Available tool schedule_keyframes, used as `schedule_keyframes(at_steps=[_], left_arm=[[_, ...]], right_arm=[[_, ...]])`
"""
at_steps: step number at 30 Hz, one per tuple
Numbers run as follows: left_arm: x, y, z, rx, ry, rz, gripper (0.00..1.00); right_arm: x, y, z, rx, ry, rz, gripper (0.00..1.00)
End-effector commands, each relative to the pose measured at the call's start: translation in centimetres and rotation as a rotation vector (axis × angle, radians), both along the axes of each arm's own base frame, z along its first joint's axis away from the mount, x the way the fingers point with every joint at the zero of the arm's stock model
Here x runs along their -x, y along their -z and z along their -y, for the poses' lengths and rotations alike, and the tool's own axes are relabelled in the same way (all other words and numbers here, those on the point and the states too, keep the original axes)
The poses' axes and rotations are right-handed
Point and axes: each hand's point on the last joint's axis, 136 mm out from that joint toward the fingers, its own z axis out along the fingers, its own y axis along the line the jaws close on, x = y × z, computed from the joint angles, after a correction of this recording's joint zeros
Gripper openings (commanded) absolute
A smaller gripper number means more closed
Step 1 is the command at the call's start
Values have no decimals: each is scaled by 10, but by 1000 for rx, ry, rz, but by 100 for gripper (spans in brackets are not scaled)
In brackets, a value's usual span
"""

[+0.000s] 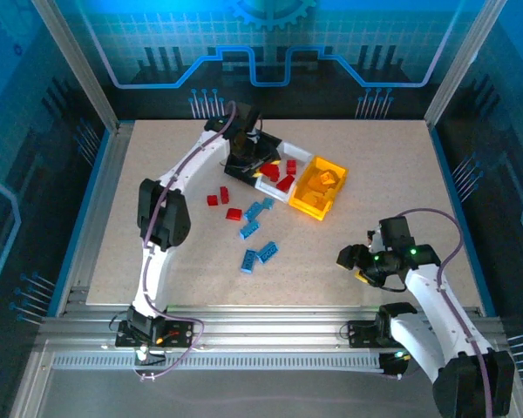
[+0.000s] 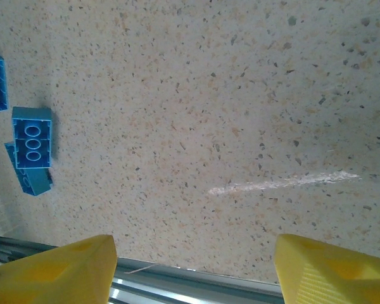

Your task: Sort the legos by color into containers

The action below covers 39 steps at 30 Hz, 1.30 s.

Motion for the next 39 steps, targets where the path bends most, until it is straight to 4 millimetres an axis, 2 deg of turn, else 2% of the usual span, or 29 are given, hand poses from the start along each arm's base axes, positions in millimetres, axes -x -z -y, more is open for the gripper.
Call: schedule_keyframes(at_steps=[1, 12, 21, 25, 31, 39], left_arm=[[0, 2, 15, 36, 3, -29, 51], [-24, 3, 35, 73, -17, -17, 51], [-30, 21, 42, 85, -34, -39, 51], [-33, 22, 43, 89, -38, -38, 52], [-34, 28, 46, 91, -44, -48, 57], [-35, 21, 45, 87, -44, -36, 66]], right_arm=[[-7, -7, -3, -11, -24, 22, 68], [-14, -6, -3, -21, -22, 18, 68], [-14, -5, 0, -18, -12, 18, 68], [-17, -4, 1, -22, -9, 15, 68], [-19, -6, 3, -14, -13, 12, 69], [-18, -9, 2, -21, -13, 19, 69]])
